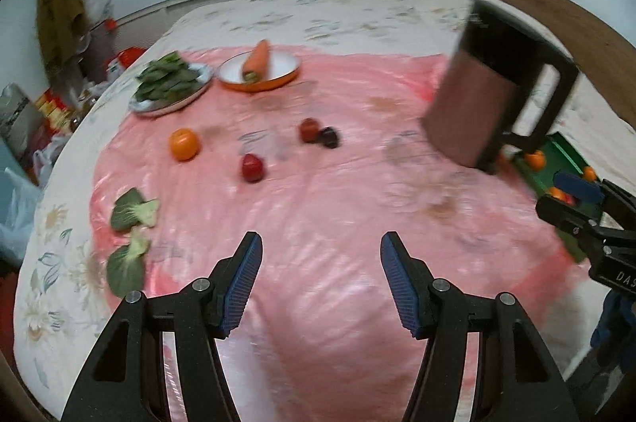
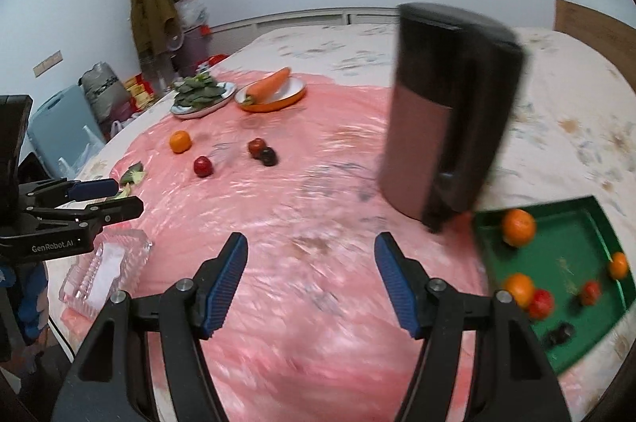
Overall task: Organize fruits
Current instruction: 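Move both open grippers back toward the remaining fruit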
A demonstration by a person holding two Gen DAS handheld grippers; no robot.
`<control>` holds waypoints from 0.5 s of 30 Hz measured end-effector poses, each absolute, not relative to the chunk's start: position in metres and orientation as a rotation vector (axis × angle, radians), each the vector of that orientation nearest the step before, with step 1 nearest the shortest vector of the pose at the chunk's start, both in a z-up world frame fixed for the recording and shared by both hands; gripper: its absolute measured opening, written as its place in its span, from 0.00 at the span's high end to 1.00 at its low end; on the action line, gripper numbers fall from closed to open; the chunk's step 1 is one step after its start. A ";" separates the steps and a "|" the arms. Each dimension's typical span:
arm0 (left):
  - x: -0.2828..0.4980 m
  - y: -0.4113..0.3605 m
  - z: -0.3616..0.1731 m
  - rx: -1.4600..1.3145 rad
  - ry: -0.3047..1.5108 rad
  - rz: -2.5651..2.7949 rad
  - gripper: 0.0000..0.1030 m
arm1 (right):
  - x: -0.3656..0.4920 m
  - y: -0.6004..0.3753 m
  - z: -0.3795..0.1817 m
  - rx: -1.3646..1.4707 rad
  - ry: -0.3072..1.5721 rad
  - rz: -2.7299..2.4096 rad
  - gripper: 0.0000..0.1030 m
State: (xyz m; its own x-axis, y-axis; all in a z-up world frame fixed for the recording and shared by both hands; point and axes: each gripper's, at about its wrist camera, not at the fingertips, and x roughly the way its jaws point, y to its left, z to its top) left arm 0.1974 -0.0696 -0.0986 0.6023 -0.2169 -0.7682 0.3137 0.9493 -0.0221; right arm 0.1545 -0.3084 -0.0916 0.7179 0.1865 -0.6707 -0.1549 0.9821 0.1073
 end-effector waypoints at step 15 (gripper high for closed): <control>0.290 -0.025 -0.141 0.050 0.957 -0.250 0.46 | 0.271 -0.243 -0.132 -0.017 0.821 0.358 0.28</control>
